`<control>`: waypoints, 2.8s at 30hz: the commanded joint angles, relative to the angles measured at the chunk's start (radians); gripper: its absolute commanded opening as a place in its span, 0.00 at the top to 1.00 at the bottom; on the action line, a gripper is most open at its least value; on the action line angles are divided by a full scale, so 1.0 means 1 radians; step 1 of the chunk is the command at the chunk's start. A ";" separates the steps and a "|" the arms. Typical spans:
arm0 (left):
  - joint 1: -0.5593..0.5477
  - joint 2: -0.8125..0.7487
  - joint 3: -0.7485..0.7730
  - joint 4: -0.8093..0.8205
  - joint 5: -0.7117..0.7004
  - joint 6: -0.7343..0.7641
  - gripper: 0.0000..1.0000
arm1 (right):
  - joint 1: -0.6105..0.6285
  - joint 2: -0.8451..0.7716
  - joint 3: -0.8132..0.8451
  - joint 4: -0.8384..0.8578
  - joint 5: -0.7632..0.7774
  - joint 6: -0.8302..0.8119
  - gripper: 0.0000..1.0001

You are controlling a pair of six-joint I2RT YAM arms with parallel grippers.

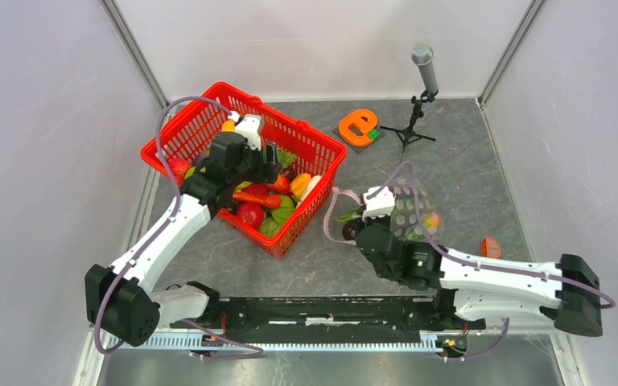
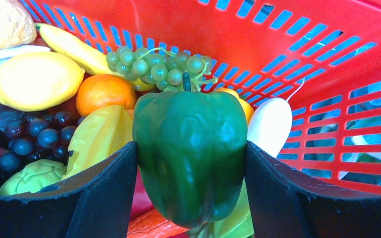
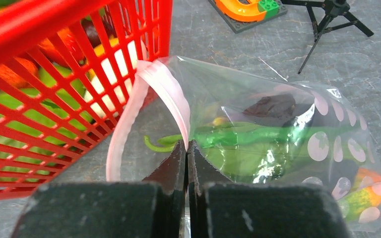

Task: Place the food in the zip-top bag and seal the zipper
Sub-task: Pick up the zipper food storage bag at the center of the board, then place the fake vegetable in the zipper food storage bag.

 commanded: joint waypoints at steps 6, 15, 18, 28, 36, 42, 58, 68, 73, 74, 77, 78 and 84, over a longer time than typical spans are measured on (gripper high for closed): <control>0.008 -0.089 0.002 -0.017 -0.035 0.002 0.69 | -0.106 -0.279 -0.053 0.043 -0.109 -0.031 1.00; 0.008 0.011 0.119 -0.039 0.099 -0.005 0.70 | -0.247 -0.407 -0.049 0.056 -0.209 -0.226 1.00; 0.008 0.044 0.156 -0.033 0.109 -0.022 0.70 | -0.271 -0.403 -0.039 0.046 -0.254 -0.254 1.00; -0.008 -0.001 0.236 0.003 0.269 -0.047 0.70 | -0.317 -0.382 0.050 0.057 -0.373 -0.307 1.00; -0.079 -0.079 0.248 -0.001 0.488 -0.052 0.70 | -0.332 -0.335 0.111 0.042 -0.403 -0.248 1.00; -0.243 -0.077 0.263 -0.030 0.489 -0.008 0.70 | -0.334 -0.313 0.118 0.002 -0.392 -0.154 1.00; -0.508 0.228 0.395 0.023 0.351 -0.028 0.71 | -0.334 -0.423 0.103 -0.022 -0.394 -0.060 1.00; -0.541 0.363 0.481 0.055 0.107 -0.039 0.70 | -0.334 -0.440 0.095 -0.005 -0.458 -0.045 1.00; -0.544 0.377 0.477 0.143 0.147 -0.041 0.61 | -0.334 -0.466 0.094 0.004 -0.420 0.003 1.00; -0.545 0.380 0.478 0.154 0.159 -0.043 0.58 | -0.334 -0.471 0.093 0.005 -0.401 0.018 1.00; -0.545 0.395 0.496 0.180 0.224 -0.039 0.39 | -0.334 -0.479 0.102 0.005 -0.338 0.039 1.00; -0.545 0.399 0.507 0.181 0.242 -0.036 0.33 | -0.334 -0.476 0.114 -0.007 -0.311 0.039 1.00; -0.543 0.413 0.574 0.111 0.301 -0.019 0.00 | -0.334 -0.490 0.125 -0.005 -0.181 0.017 1.00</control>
